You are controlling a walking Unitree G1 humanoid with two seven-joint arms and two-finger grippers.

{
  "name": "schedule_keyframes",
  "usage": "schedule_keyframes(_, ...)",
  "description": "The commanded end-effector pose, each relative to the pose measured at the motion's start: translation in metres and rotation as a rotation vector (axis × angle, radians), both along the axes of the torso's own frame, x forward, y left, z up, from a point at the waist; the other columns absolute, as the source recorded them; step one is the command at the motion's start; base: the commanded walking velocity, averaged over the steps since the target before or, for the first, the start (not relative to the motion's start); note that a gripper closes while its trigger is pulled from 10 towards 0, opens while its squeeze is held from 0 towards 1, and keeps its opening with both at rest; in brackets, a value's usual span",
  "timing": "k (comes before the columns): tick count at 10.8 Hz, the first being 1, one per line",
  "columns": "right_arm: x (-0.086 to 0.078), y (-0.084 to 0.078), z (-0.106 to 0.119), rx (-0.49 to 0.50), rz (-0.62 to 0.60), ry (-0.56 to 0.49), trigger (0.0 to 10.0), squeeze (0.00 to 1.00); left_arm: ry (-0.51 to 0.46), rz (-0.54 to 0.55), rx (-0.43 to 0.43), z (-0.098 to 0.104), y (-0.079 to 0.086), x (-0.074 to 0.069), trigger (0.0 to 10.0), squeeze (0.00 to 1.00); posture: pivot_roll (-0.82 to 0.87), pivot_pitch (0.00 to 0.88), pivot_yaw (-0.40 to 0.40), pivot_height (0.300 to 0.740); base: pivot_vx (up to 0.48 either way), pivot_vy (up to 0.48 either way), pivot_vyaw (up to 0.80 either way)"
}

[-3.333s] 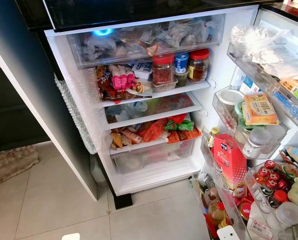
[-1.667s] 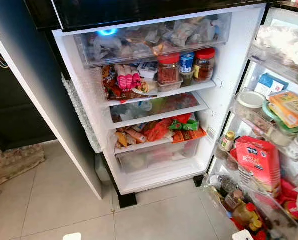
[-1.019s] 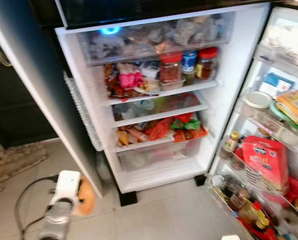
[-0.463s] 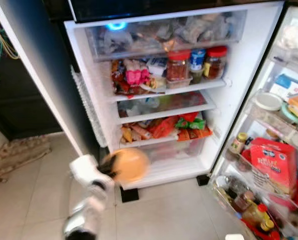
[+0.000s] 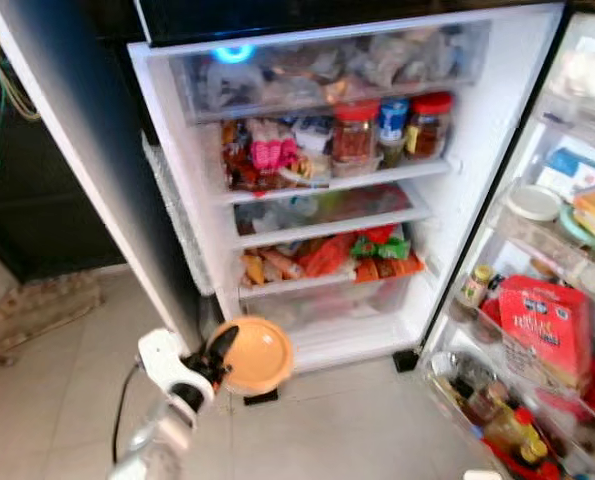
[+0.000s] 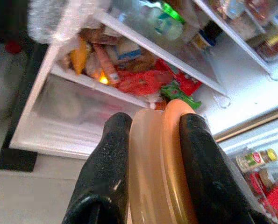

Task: Restocking fridge

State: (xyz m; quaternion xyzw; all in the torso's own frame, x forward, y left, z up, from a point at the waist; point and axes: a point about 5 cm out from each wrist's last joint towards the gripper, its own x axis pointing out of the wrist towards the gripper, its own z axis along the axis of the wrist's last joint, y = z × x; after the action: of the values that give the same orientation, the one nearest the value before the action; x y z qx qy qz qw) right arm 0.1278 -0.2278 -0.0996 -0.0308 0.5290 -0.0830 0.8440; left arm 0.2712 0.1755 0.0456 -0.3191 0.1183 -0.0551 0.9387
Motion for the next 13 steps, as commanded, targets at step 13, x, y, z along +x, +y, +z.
schedule_keyframes(13, -0.0026, 0.0039, -0.0016, 0.002, 0.04, 0.012, 10.0, 0.0, 0.039, -0.094, 0.005, 0.0058, -0.01, 0.0022, 10.0, 0.0, -0.03, 0.0, 0.046, 0.74, 0.315, 0.0, 0.0)
